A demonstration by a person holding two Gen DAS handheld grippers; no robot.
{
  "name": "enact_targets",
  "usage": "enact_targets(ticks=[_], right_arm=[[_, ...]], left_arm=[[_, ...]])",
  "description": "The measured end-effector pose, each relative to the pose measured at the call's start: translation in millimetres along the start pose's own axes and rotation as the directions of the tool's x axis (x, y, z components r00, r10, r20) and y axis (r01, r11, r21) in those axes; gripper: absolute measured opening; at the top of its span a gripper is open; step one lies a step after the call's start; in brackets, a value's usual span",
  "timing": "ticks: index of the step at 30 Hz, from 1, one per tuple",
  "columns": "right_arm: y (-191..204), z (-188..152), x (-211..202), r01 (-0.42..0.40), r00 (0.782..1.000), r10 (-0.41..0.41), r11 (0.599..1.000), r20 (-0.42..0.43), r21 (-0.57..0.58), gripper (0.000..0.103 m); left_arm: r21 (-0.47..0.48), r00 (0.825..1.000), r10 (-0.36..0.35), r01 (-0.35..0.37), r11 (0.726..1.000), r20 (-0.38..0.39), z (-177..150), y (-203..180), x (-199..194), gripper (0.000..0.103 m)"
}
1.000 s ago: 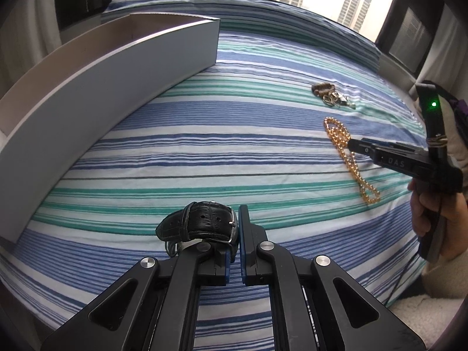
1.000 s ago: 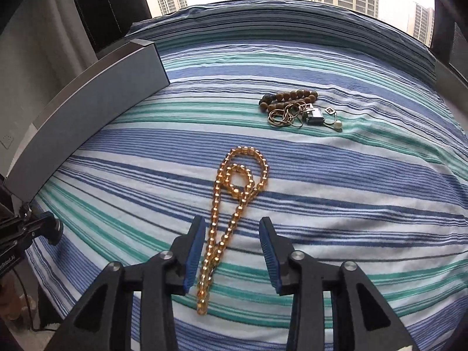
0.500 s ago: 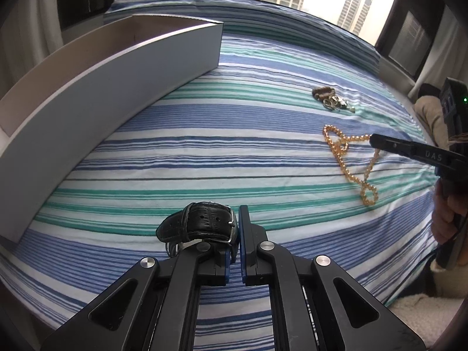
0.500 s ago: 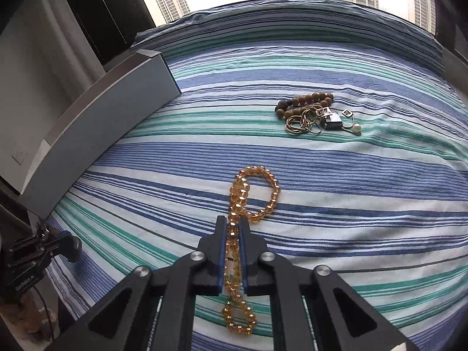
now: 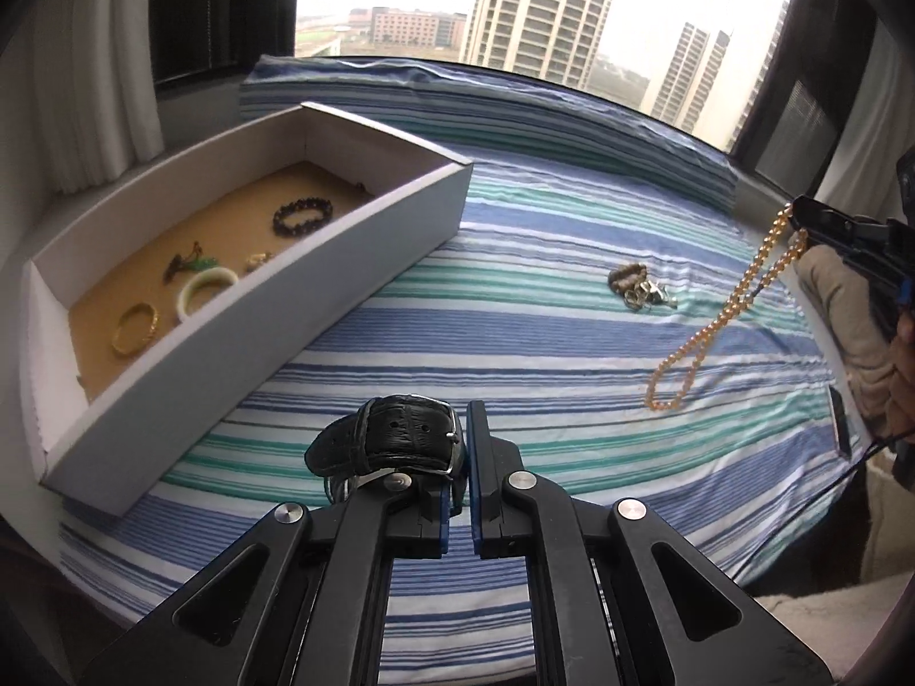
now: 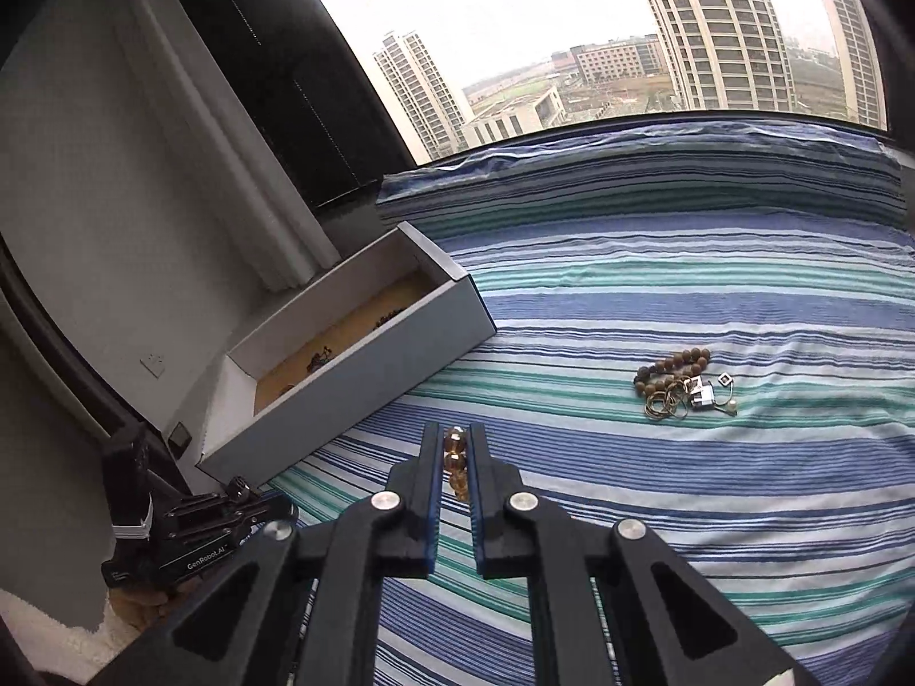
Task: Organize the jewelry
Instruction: 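Carry the watch and amber necklace into the white box and open both grippers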
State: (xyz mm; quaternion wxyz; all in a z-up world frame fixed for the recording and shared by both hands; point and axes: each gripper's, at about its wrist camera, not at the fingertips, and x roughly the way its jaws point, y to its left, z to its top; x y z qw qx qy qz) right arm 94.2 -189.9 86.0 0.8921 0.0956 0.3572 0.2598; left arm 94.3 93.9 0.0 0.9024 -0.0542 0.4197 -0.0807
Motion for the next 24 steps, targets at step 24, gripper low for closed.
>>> enact_targets(ticks=[24], right_arm=[[154,176,159,-0.172,0.983,0.183,0.954,0.022,-0.246,0.008]], left_arm=[[-0.220,0.953,0.301,-0.300,0.928,-0.030,76,213,-11,0.003]])
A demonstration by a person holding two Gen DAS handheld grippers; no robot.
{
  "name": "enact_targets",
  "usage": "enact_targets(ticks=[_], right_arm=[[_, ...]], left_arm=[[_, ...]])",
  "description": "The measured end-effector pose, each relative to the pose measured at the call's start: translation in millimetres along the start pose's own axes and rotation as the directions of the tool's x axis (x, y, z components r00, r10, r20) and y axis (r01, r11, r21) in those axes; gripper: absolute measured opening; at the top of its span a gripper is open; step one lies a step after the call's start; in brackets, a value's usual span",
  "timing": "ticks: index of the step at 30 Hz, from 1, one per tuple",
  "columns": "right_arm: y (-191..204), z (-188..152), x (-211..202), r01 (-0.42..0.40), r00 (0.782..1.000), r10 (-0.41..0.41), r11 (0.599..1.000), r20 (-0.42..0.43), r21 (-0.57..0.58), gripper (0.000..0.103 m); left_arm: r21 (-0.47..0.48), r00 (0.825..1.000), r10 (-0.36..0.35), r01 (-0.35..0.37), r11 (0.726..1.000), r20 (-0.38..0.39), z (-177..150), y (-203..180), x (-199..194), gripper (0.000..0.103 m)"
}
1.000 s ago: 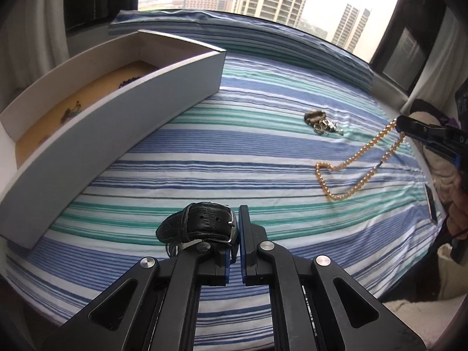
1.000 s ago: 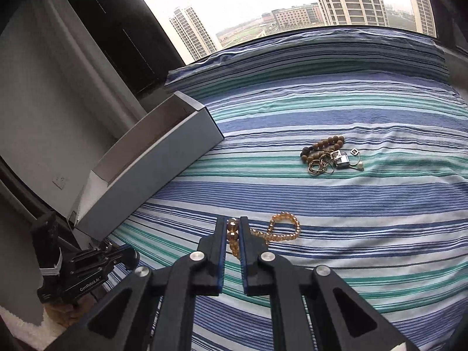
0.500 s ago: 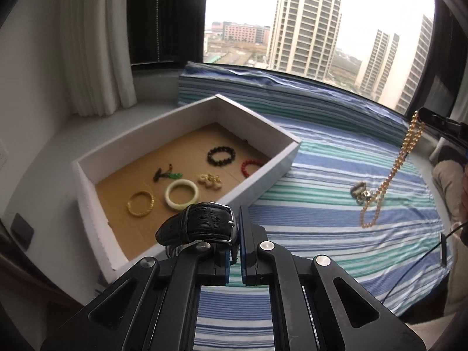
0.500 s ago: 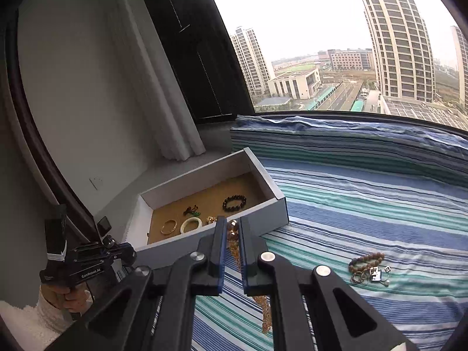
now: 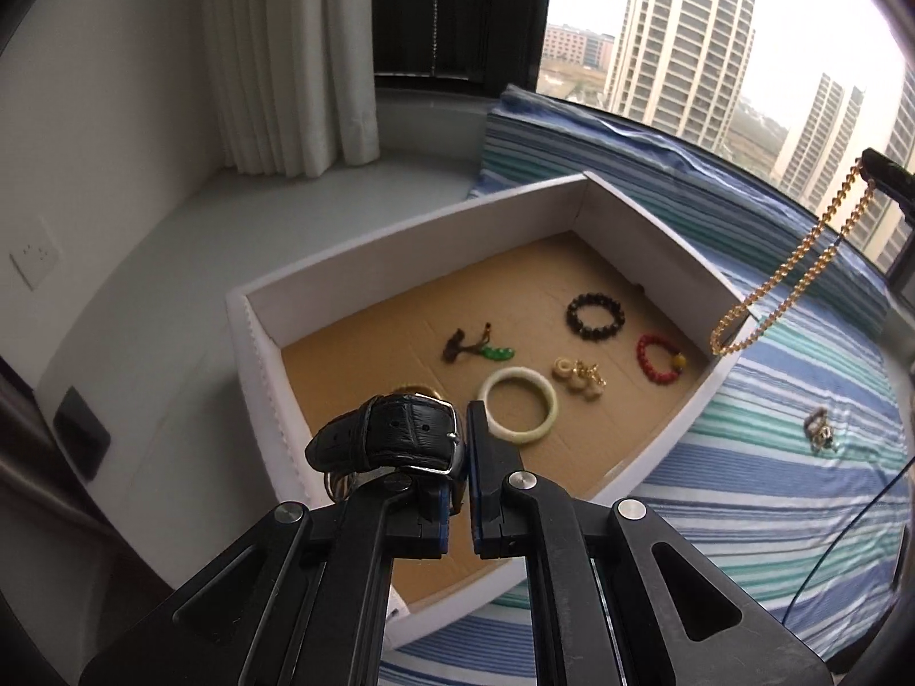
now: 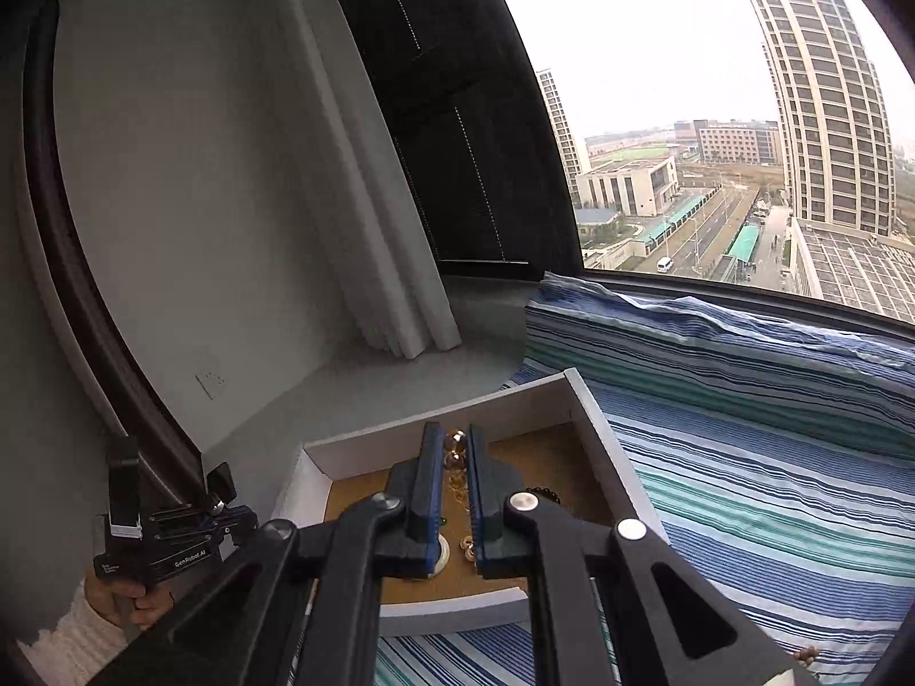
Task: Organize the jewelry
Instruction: 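Carry the watch and amber necklace into the white box and open both grippers, then move both tools back over the wooden bead bracelet and gold rings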
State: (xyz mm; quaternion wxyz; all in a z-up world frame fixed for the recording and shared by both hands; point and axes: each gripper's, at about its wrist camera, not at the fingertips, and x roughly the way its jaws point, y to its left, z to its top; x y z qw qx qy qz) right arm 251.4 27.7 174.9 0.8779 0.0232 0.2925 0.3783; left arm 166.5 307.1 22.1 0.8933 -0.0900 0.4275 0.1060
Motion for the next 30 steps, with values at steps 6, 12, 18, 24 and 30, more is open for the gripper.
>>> enact_targets(ticks=[6,12,18,24,30], right_arm=[[-8,-15,78,-0.006,0.992,0.008,1.000,-0.125,0.018,0.008],[-11,-47,143,0.024,0.977,-0.032,0.999,-0.213,-0.037,0.008],[-11,-72,169,0.043,0.960,-0.058,0.997,-0.273,-0.062,0.010],[-10,-64,137,0.087,0.974,-0.099,0.994,-0.206,-0.065,0.010],[2,-53,49,0.079,0.996,-0.082,0.995,-0.047,-0.067,0.045]], left_arm=[[-0.019,0.995,-0.006,0.004,1.000,-0.103,-15,7,52,0.003],[-0.014,0.986,0.019,-0.022,1.000,-0.166,-29,5,86,0.005],[0.008,0.983,0.063,-0.062,0.998,-0.175,-37,3,96,0.033],[-0.008,0.989,0.092,-0.093,0.996,-0.118,-31,7,75,0.057],[0.006,0.996,0.089,-0.088,0.996,-0.024,-31,-15,28,0.070]])
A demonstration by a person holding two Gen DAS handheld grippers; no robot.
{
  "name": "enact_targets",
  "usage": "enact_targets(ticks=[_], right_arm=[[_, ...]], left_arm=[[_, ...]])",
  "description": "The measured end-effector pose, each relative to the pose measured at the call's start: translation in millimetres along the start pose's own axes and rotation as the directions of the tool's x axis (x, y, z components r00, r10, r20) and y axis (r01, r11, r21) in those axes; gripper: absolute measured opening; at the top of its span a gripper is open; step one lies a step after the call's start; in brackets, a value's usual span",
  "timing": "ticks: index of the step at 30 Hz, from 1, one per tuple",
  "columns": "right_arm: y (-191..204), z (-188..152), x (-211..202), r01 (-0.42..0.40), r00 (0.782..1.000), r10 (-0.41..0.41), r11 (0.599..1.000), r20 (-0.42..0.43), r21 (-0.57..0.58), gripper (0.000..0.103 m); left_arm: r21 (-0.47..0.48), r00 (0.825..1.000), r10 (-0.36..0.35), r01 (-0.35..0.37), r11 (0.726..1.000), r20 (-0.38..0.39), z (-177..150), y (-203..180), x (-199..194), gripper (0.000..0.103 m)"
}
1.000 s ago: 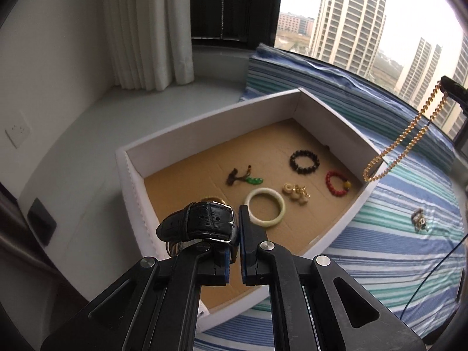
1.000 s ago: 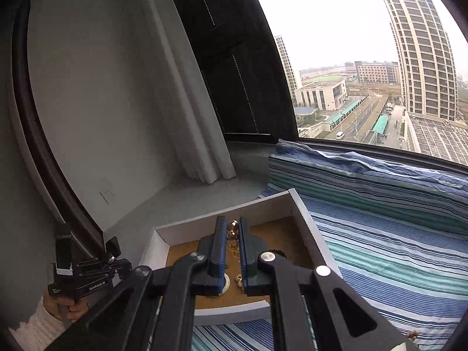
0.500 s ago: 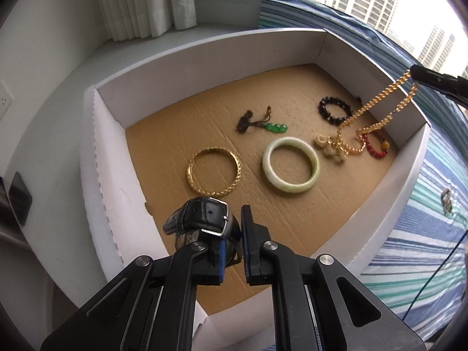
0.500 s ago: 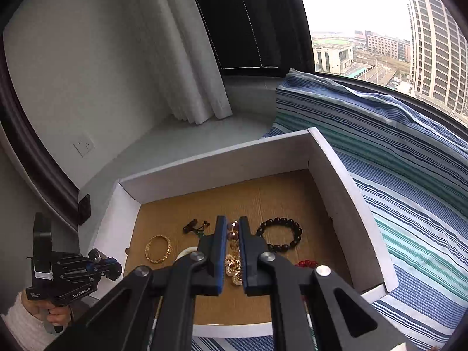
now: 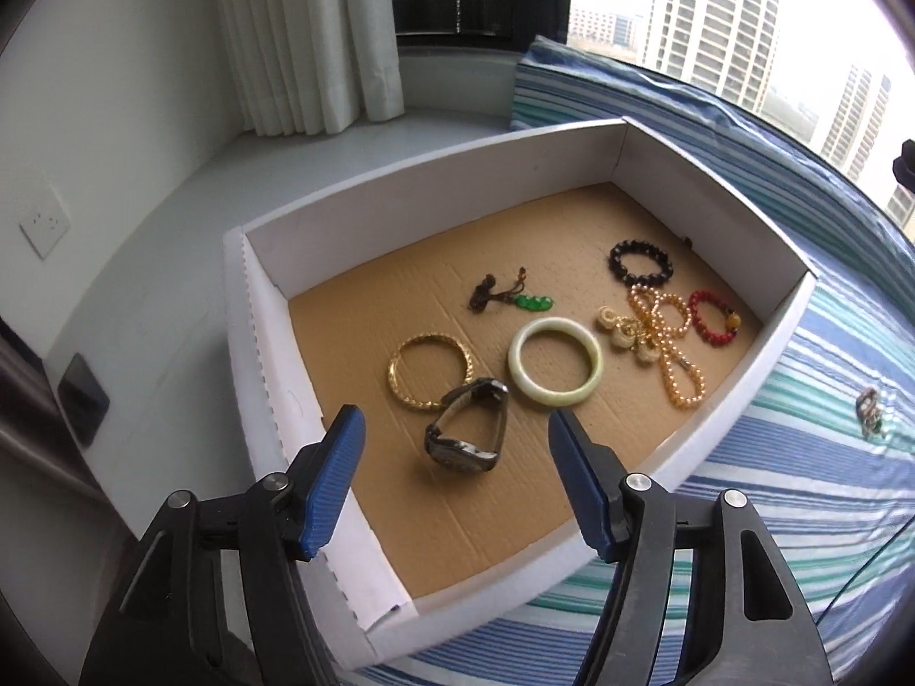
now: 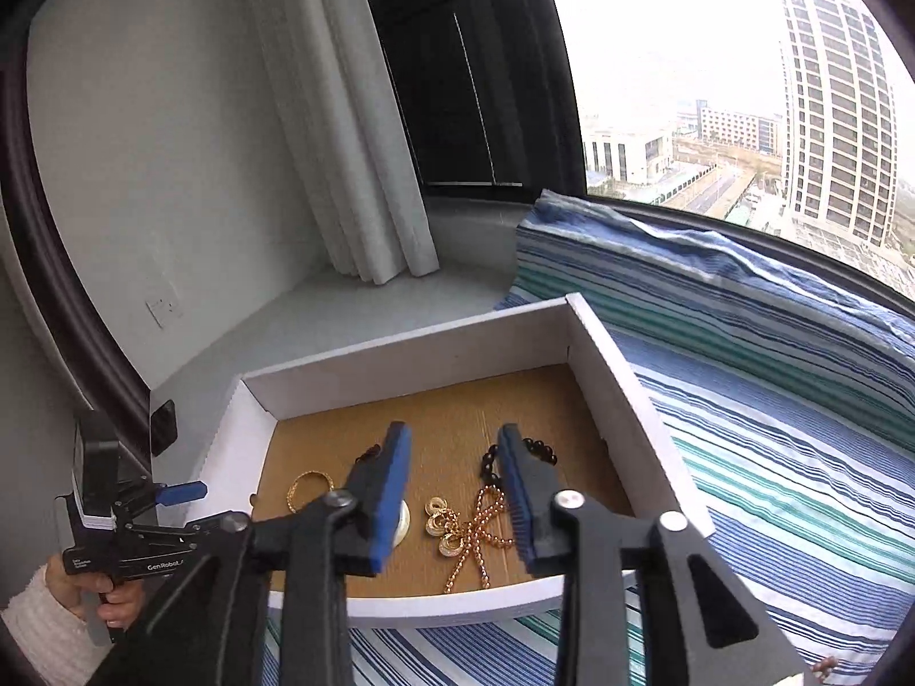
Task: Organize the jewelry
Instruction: 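Move both tools back over the wooden bead bracelet and gold rings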
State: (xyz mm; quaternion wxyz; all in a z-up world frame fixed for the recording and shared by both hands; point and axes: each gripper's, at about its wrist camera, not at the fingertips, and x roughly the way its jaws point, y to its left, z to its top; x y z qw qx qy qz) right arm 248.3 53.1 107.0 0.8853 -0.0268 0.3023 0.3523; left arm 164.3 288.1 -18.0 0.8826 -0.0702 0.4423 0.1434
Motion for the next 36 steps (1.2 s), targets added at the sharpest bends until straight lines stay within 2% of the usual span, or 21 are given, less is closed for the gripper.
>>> enact_targets(ticks=[4,6,8,11,15,18,20,21,26,36], right_arm=[[-4,-22,-64,0.043,0.998,-0.042,0.999,0.049,-0.018,0.048],[-8,-45,-94,0.097,0.994,-0.094,0.995,0.062,-0.034,0.058],[-12,-75,-120,0.175,0.983,-0.171,0.983,0.071,-0.058,0.059],[-22,-132,-149,0.310,0.951,-0.307,0.948,0.041,-0.077,0.060],[-52,-217,-171,0.442,0.894,-0.441,0.897,-0.083,0.003,0.061],[-77,-275,-182,0.516,0.848,-0.495,0.853,-0.189,0.082,0.061],[-89,-304,-187,0.547,0.824,-0.509,0.830,-0.249,0.110,0.061],[-93,-316,-192,0.552,0.819,-0.507,0.825,-0.269,0.125,0.061],[-101,-343,-211,0.559,0.817,-0.502,0.811,-0.283,0.175,0.061],[-95,-330,-198,0.521,0.843,-0.475,0.838,-0.255,0.163,0.061]], left_arm=[[0.060,0.997,-0.053,0.049,0.997,0.060,-18,-40,-36,0.080],[0.101,0.992,-0.097,0.089,0.991,0.078,-33,-68,-50,0.085],[0.148,0.986,-0.147,0.135,0.980,0.078,-52,-100,-58,0.087],[0.210,0.974,-0.221,0.206,0.956,0.049,-85,-154,-60,0.089],[0.260,0.952,-0.304,0.305,0.916,-0.047,-126,-222,-48,0.090],[0.292,0.937,-0.331,0.350,0.890,-0.114,-147,-260,-39,0.090],[0.319,0.937,-0.321,0.348,0.881,-0.136,-156,-277,-36,0.090],[0.331,0.940,-0.311,0.340,0.880,-0.137,-159,-282,-36,0.090],[0.348,0.951,-0.287,0.310,0.885,-0.116,-162,-291,-42,0.090],[0.356,0.960,-0.262,0.280,0.892,-0.101,-159,-291,-38,0.090]])
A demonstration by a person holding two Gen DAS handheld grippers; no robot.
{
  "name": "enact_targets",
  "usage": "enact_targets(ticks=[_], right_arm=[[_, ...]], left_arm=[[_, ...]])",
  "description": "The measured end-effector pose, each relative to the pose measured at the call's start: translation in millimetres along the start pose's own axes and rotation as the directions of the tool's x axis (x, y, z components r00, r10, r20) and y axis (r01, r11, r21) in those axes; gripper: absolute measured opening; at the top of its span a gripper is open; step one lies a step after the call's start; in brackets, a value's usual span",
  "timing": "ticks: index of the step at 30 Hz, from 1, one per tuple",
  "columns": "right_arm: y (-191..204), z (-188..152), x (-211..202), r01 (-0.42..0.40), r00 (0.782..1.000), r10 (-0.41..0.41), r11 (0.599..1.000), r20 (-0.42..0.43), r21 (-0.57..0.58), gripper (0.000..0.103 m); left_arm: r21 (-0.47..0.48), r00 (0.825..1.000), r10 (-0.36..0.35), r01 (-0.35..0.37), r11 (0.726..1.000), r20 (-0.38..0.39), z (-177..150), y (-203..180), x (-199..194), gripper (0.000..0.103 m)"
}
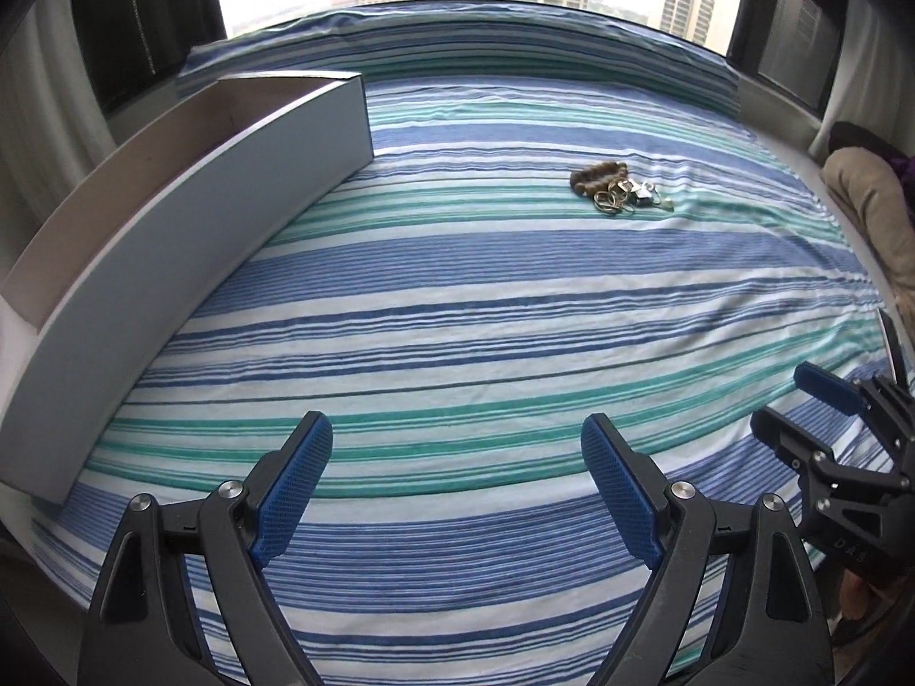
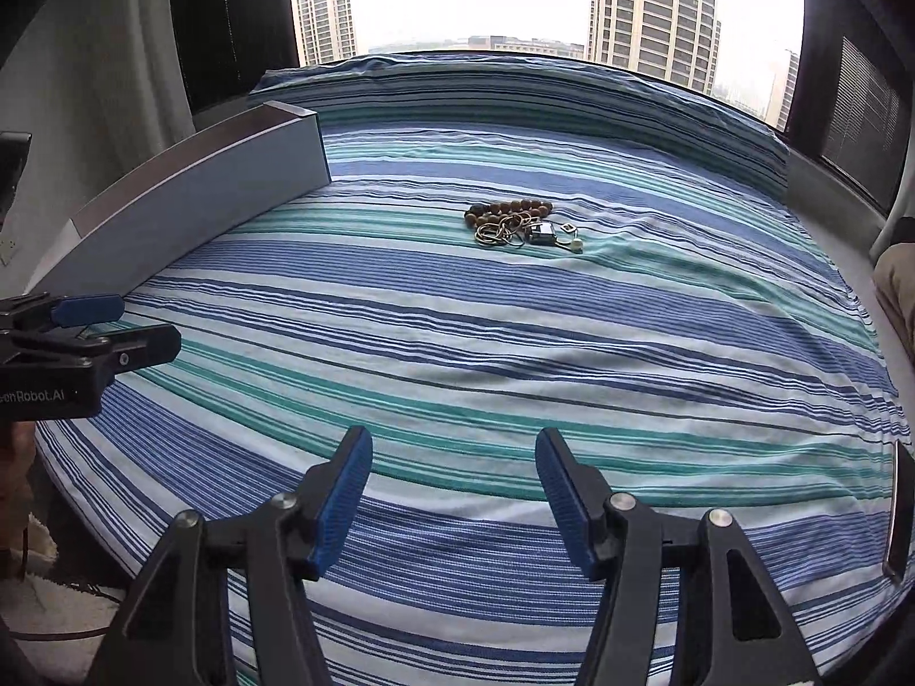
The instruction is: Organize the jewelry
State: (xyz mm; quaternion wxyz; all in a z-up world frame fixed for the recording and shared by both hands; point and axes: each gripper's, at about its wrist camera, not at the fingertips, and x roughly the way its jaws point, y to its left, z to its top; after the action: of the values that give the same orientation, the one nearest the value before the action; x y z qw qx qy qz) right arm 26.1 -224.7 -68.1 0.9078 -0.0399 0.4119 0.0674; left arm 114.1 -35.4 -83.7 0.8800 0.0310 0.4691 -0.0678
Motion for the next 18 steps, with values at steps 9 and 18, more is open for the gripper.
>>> enact_targets(ticks=[9,18], right_arm=[[-26,8,26,-0.079,0.991,0.089,0.992,-0.099,0.094,0.061],[-71,32,40,-0.055,0.994,0.075,0.972,-0.078,0.228,0.061]], left_arm=[[0.036,0.997,-0.045,0.047,0.998,-0.071,23,1,35,0.090],[0.068,0.982,-0.180,0.184,0.981,-0.052,114,-17,82,0.089]])
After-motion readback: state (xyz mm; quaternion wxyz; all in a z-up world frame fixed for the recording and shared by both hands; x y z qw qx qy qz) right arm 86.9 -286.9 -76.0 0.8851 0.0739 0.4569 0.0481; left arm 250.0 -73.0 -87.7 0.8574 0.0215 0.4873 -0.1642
